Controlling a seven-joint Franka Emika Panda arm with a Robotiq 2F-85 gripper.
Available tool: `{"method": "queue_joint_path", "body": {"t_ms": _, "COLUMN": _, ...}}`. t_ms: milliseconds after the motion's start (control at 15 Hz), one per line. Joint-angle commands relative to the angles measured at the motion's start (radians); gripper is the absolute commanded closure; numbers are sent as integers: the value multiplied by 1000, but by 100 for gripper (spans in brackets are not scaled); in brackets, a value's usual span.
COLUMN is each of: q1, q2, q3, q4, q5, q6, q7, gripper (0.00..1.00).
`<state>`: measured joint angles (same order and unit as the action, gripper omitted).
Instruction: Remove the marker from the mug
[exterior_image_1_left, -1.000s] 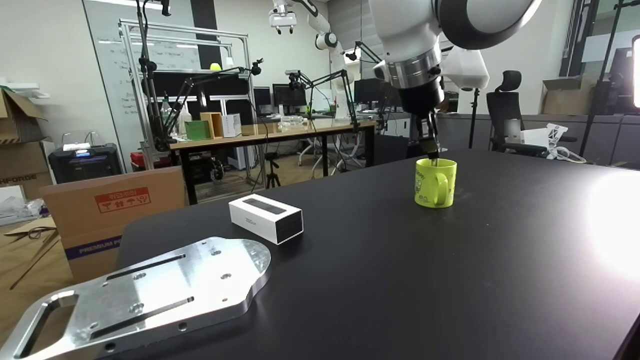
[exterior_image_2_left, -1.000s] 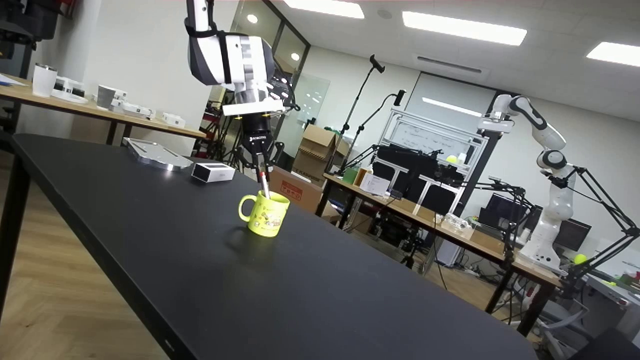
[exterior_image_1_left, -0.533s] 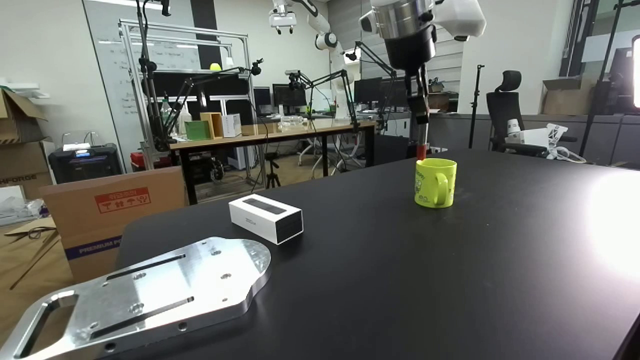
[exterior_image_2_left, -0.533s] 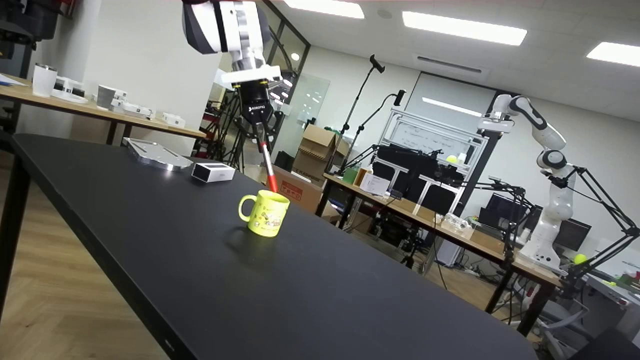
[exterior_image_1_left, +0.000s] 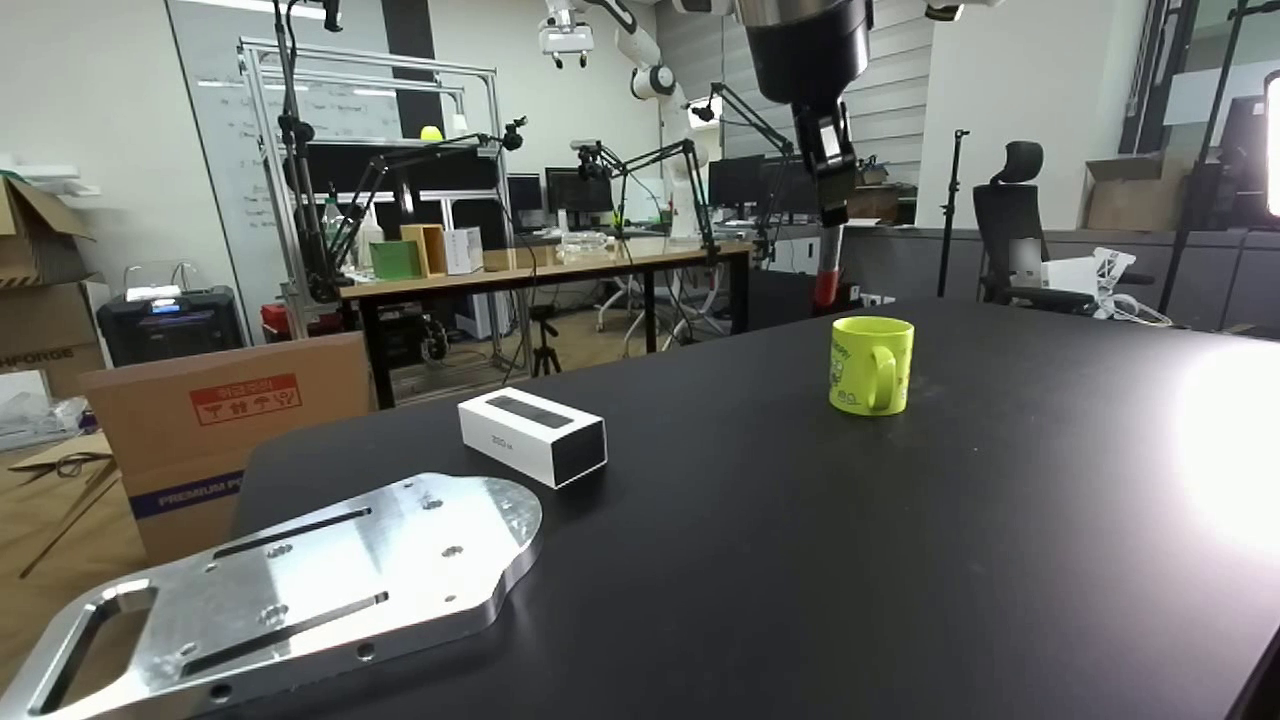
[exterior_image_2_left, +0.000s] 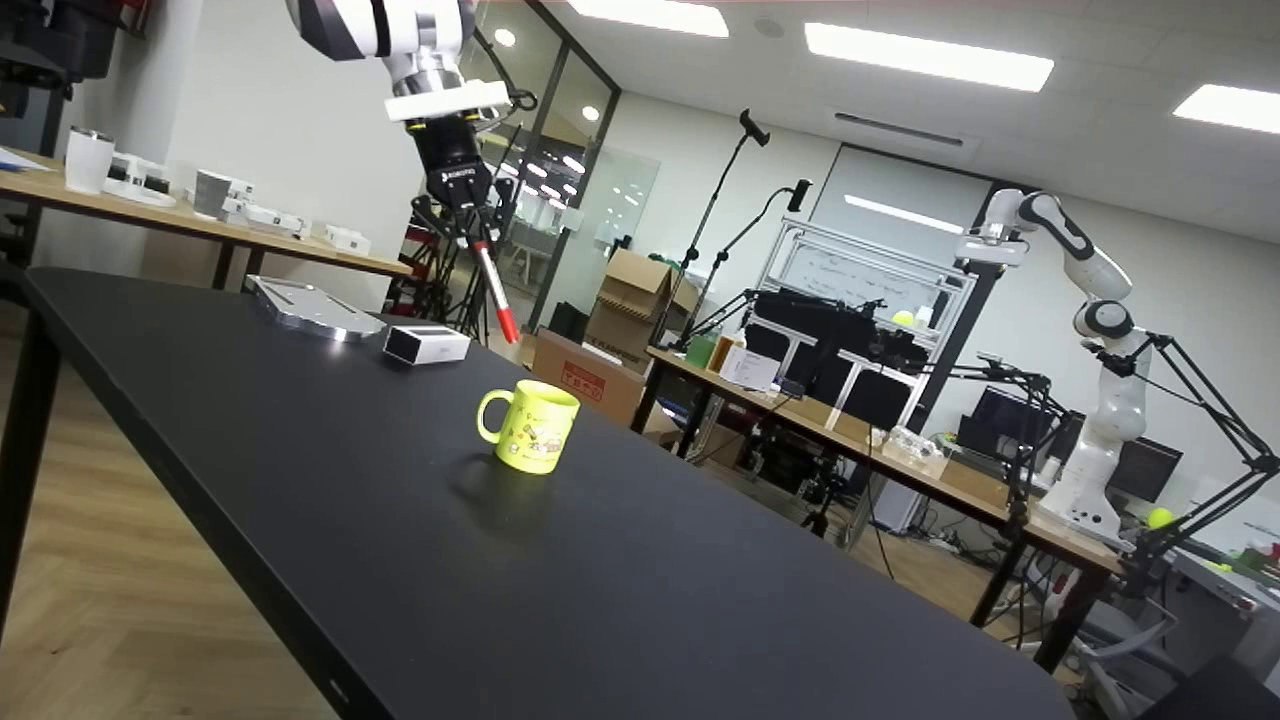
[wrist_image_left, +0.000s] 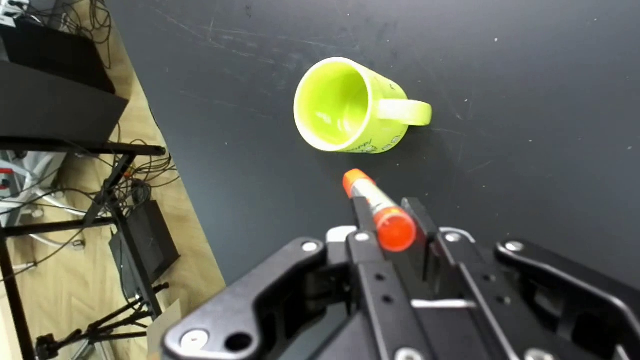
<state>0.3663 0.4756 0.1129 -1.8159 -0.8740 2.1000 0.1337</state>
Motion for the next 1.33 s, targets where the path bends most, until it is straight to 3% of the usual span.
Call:
{"method": "queue_joint_path", "body": {"t_ms": 0, "q1": 20, "q2": 25, "q3": 35, "q4": 12, "q5": 2, "q6": -126, "q7": -56, "gripper": 95}}
{"method": "queue_joint_path", "body": {"t_ms": 400, "q1": 50, "q2": 124, "q3": 60, "q4": 68, "q5": 4, "q6": -413, "q7": -96, "gripper": 95}}
{"method": "queue_joint_path", "body": {"t_ms": 867, "q1": -7, "q2": 211, "q3": 54, "q4": 57, "q5": -7, "q6": -387, "q7": -137, "gripper": 95}}
{"method": "queue_joint_path", "body": {"t_ms": 1267, "q1": -32, "q2": 350, "q3": 22, "q4": 119, "q5": -9, "q6": -426, "q7": -152, "gripper": 95}}
